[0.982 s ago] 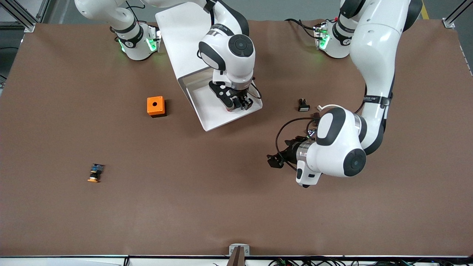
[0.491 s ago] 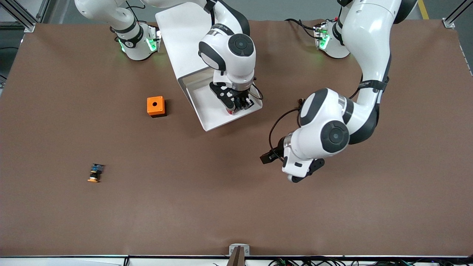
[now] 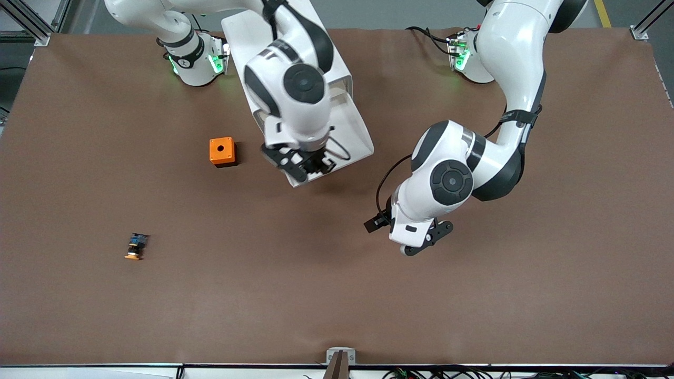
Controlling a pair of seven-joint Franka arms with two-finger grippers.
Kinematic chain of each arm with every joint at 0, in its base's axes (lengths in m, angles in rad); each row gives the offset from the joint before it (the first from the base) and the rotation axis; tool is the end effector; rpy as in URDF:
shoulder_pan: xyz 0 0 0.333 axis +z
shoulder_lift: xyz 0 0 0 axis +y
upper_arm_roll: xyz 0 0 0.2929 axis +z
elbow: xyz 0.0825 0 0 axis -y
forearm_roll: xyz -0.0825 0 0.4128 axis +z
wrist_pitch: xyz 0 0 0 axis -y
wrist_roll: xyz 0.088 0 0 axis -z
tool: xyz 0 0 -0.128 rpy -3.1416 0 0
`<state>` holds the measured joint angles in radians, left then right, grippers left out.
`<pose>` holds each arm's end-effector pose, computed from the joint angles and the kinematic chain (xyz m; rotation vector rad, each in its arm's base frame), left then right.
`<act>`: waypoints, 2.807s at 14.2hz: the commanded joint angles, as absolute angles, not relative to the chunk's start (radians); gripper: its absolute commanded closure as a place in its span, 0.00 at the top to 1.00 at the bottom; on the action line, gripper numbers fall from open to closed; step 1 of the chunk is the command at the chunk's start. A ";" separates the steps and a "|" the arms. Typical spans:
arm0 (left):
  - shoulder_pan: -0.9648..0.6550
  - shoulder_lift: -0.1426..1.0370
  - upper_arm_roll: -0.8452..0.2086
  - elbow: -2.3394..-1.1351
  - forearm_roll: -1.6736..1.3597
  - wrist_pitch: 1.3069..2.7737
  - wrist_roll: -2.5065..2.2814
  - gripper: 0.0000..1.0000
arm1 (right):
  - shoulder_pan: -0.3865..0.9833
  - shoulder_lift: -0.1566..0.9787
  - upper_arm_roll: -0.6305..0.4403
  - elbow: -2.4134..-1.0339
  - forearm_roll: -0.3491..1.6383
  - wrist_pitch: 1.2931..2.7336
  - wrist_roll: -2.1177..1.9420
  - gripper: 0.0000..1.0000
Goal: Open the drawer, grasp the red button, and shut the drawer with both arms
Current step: 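Carry the red button with the right gripper while the left gripper approaches, then close the drawer with the left gripper while the right gripper places the button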
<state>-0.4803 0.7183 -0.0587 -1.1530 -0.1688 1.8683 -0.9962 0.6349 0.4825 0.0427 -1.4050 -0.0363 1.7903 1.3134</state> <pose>0.6510 -0.3956 0.3302 2.8905 0.7712 -0.2102 0.5520 0.4340 0.3683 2.9015 -0.9456 -0.0612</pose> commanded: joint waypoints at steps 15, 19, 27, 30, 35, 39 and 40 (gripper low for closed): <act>-0.704 0.773 -0.057 -1.195 0.003 1.930 -1.213 0.99 | -0.003 0.498 0.054 -1.822 -0.035 2.327 0.111 0.00; -0.756 0.772 -0.058 -1.204 -0.002 1.930 -1.210 0.99 | -0.061 0.569 0.055 -1.822 -0.035 2.405 -0.003 0.00; -0.799 0.765 -0.081 -1.229 -0.093 1.925 -1.221 0.99 | -0.066 0.627 0.058 -1.822 -0.034 2.450 -0.015 0.00; -0.821 0.764 -0.083 -1.235 -0.173 1.921 -1.241 0.99 | -0.064 0.634 0.060 -1.824 -0.032 2.451 -0.015 0.00; -0.838 0.764 -0.106 -1.250 -0.270 1.919 -1.272 0.99 | -0.058 0.632 0.060 -1.819 -0.029 2.438 -0.003 1.00; -0.838 0.764 -0.124 -1.266 -0.348 1.919 -1.275 0.99 | -0.058 0.600 0.061 -1.766 -0.029 2.328 -0.005 1.00; -0.839 0.765 -0.124 -1.270 -0.360 1.921 -1.278 0.99 | -0.058 0.583 0.061 -1.750 -0.029 2.266 0.001 1.00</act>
<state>-0.8384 0.7841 -0.1176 -1.2422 -0.3240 1.9204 -1.2594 -0.0527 0.6258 0.0530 -1.7814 -0.0340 2.3705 -0.0034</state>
